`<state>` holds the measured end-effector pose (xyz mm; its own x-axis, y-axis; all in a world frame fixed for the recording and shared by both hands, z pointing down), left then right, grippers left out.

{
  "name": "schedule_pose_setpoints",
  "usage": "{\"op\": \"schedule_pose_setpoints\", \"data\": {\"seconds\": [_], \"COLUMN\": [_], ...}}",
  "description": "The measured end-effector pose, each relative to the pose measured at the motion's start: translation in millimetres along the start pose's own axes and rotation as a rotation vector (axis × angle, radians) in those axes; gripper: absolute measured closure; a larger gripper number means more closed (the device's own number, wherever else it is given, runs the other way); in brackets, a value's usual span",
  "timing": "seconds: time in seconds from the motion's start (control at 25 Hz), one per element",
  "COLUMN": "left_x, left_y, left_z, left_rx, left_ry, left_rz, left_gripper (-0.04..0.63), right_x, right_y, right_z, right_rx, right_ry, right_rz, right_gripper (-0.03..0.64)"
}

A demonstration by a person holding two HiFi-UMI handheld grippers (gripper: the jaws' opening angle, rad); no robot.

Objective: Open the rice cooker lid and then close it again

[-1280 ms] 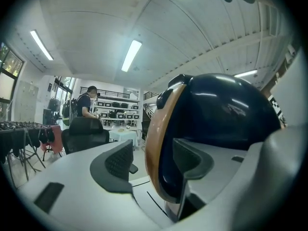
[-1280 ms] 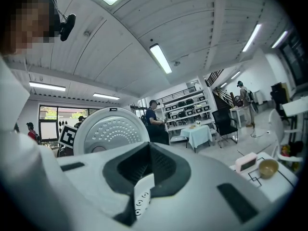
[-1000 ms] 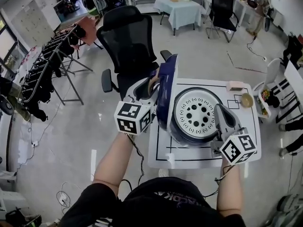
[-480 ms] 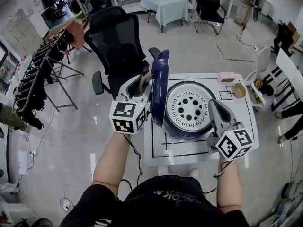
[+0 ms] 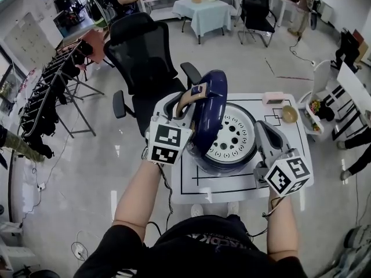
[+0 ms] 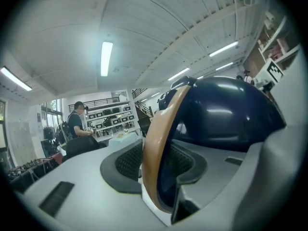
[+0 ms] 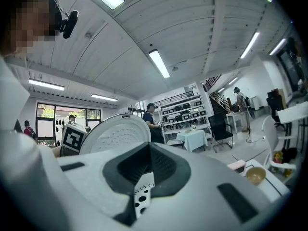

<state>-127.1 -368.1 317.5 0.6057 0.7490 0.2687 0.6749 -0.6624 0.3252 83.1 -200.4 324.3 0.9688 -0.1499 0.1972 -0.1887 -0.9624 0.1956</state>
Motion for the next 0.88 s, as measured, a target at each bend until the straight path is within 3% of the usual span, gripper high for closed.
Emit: {"op": "schedule_pose_setpoints", "data": {"seconds": [0.32, 0.68, 0.88], "left_x": [48, 105, 126], "left_y": [20, 37, 48], "left_z": [18, 22, 21], "left_rx": [-0.075, -0.179, -0.229], "left_ry": [0.197, 0.478, 0.574], "left_rz": [0.029, 0.067, 0.091], "left_gripper": [0.449, 0.448, 0.448], "right_x": [32, 54, 56], "right_y": [-5, -13, -2], "right_z": [12, 13, 11], "right_rx": [0.001, -0.013, -0.060], "right_ry": [-0.005, -0.017, -0.065], "right_rz": [0.043, 0.101, 0.152], "right_gripper": [0.615, 0.615, 0.615]}}
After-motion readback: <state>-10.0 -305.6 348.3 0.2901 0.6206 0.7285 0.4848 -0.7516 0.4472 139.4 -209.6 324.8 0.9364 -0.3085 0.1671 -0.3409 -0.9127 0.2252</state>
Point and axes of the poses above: the fingertips, and each gripper's own axes: y forward along the fingers, x to its right, z out of its top, the point moved 7 cm from there along -y, backward along the fingers, and after that the axes turned 9 degrees about -x, right-handed, at the moved point
